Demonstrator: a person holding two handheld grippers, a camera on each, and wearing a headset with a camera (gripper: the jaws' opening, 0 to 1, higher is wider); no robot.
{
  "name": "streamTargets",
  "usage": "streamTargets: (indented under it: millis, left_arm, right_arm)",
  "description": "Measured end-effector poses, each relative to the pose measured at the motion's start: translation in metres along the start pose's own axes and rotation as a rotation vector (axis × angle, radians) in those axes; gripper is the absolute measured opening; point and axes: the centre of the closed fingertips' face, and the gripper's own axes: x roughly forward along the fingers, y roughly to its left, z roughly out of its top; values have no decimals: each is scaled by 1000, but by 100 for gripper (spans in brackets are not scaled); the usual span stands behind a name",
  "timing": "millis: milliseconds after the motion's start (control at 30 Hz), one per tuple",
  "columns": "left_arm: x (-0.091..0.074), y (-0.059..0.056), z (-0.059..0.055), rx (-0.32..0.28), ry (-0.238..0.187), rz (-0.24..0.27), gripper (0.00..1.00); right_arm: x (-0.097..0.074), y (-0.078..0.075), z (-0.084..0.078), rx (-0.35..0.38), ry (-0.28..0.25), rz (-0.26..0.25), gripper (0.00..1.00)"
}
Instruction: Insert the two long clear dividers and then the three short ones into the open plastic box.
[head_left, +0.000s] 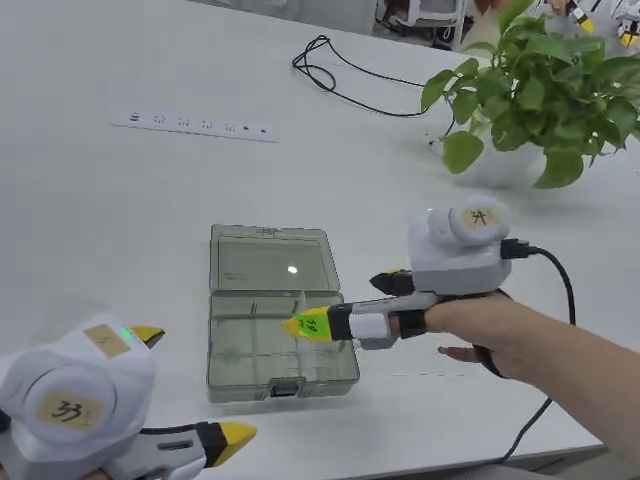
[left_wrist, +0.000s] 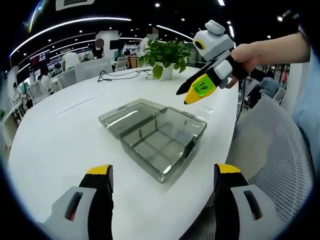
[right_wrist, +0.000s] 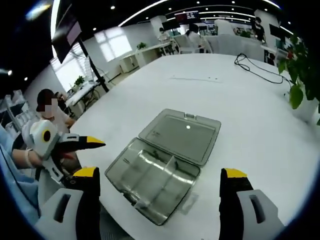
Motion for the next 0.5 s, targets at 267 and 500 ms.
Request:
streamTargets:
  millis: [267, 500]
  left_arm:
    - [-5, 10, -1, -31, 11, 47, 83]
    - [-13, 24, -5, -92, 24, 100, 83]
  right_arm:
    - [-16, -11, 9, -79, -181, -14, 100]
    - [-33, -13, 2, -103, -255, 5, 100]
